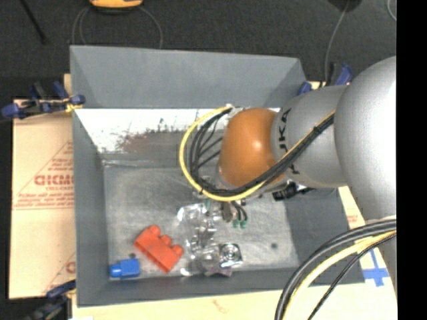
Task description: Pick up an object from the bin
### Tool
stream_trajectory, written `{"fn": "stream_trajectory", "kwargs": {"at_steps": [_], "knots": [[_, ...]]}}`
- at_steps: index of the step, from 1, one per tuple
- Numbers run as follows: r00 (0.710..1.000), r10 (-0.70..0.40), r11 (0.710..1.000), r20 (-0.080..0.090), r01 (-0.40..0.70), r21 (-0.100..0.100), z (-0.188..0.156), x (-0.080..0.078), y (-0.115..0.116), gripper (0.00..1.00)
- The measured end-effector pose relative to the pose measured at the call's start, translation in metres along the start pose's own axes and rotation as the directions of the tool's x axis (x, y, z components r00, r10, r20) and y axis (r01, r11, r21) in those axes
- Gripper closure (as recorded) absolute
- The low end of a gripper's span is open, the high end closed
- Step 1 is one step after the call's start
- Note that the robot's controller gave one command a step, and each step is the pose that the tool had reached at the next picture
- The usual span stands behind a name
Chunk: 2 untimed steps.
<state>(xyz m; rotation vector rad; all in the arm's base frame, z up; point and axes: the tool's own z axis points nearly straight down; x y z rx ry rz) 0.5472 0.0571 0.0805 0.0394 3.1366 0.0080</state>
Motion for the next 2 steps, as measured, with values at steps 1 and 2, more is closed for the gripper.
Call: {"fn": "stream_trajectory", "kwargs": {"at_steps": [1,2], "knots": [[1.0,0.002,1.0,0.018,-0.001,-0.002,-0.001,-0.003,0.0,1.0],[0.983,-0.182,0.983,0.003,0.182,0.006,-0.157,0.039,-0.011,1.0]]}}
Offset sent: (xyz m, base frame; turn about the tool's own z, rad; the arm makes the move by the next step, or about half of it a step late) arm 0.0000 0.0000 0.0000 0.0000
